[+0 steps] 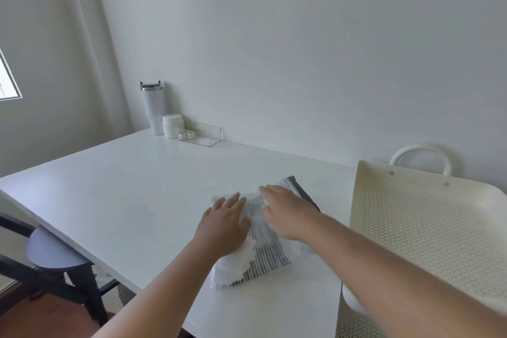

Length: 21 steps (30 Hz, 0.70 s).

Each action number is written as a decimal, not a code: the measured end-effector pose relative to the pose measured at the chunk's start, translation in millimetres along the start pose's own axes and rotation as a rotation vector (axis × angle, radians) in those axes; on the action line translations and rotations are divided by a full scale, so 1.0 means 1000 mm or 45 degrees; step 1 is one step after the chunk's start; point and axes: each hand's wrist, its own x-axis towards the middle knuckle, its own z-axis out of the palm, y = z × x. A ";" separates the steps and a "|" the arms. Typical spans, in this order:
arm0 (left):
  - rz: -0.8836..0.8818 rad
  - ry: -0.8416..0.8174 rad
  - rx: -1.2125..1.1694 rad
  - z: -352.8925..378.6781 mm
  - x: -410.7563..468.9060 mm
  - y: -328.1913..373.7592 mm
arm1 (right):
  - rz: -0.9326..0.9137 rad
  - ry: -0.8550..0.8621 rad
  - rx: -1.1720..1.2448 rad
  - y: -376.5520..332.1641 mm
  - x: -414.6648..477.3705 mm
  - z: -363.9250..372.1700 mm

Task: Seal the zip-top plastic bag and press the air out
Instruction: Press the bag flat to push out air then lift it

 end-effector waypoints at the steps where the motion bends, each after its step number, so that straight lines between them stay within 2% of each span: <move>1: -0.014 -0.064 0.000 0.004 0.001 0.000 | 0.020 -0.002 0.012 -0.003 0.005 0.012; 3: -0.039 -0.132 -0.023 0.012 -0.002 -0.002 | 0.083 -0.010 0.004 -0.004 0.014 0.034; 9: -0.122 -0.160 0.034 0.015 -0.006 -0.012 | 0.130 0.073 0.021 0.002 0.028 0.067; 21: -0.142 -0.177 0.081 0.014 -0.002 -0.011 | 0.238 -0.032 0.101 0.018 0.032 0.084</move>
